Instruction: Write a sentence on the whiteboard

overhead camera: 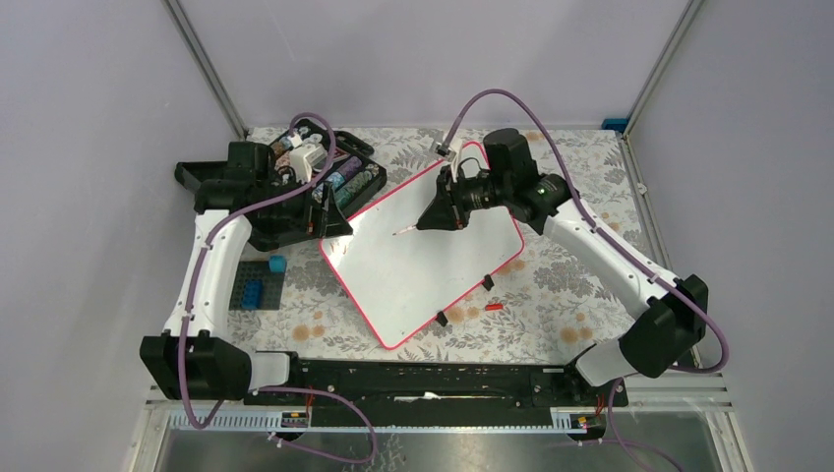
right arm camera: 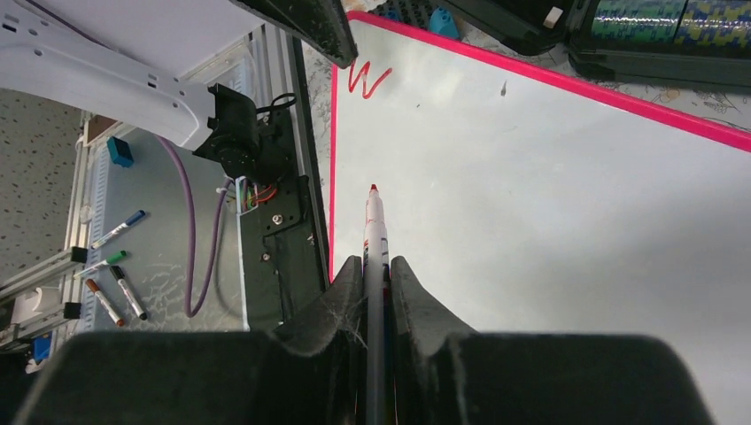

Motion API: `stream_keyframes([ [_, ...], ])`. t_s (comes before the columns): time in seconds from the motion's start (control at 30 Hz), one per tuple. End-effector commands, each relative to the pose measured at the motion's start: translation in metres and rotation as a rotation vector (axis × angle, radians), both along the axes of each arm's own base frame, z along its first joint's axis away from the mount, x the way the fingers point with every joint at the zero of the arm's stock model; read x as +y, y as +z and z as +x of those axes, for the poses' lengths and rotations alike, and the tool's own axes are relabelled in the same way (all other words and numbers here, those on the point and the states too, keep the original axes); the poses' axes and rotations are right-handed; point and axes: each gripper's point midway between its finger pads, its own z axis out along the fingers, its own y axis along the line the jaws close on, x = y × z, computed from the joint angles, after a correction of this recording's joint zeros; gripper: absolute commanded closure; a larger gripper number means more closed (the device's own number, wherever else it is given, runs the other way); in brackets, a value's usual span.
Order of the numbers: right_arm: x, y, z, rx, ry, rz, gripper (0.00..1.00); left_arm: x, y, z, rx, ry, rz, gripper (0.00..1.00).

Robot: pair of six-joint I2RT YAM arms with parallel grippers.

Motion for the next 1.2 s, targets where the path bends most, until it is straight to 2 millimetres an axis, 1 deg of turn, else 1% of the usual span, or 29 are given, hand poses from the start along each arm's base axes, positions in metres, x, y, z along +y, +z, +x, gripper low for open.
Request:
stream_keyframes([
  [0.0,0.014,0.012,-0.001,-0.117,0.016,0.029,1.0,-0.003,-0.002,0.011,-0.007,-0.004,-0.033,0.12],
  [0.1,0.025,0.011,-0.006,-0.142,0.026,0.022,1.0,-0.004,-0.003,0.013,0.001,-0.004,-0.037,0.13],
  [0.13,0.029,0.011,-0.009,-0.151,0.032,0.021,1.0,0.001,-0.003,0.015,0.002,0.012,-0.038,0.14],
  [0.23,0.042,0.011,-0.013,-0.177,0.041,0.015,1.0,0.003,-0.007,0.016,0.013,0.027,-0.034,0.14],
  [0.33,0.051,0.012,-0.011,-0.2,0.022,0.002,1.0,0.003,-0.009,0.017,0.019,0.029,-0.038,0.14],
  [0.47,0.059,0.012,-0.013,-0.234,0.003,-0.018,1.0,0.0,-0.009,0.016,0.031,0.018,-0.062,0.17],
  [0.57,0.064,0.009,-0.011,-0.261,-0.02,-0.035,1.0,-0.003,-0.008,0.014,0.031,-0.004,-0.082,0.21],
  [0.67,0.069,0.008,-0.007,-0.273,-0.042,-0.042,1.0,-0.006,-0.007,0.013,0.042,-0.023,-0.103,0.33],
  [0.77,0.073,0.011,-0.005,-0.281,-0.053,-0.037,1.0,-0.007,-0.006,0.014,0.046,-0.03,-0.11,0.48],
  [0.83,0.077,0.014,-0.005,-0.287,-0.057,-0.028,1.0,-0.008,-0.005,0.016,0.048,-0.033,-0.116,0.56],
  [1.0,0.085,0.012,-0.003,-0.296,-0.05,-0.035,1.0,-0.01,-0.004,0.018,0.054,-0.05,-0.127,0.74],
  [1.17,0.089,0.004,-0.002,-0.313,-0.029,-0.051,1.0,-0.011,-0.003,0.019,0.047,-0.075,-0.127,0.86],
])
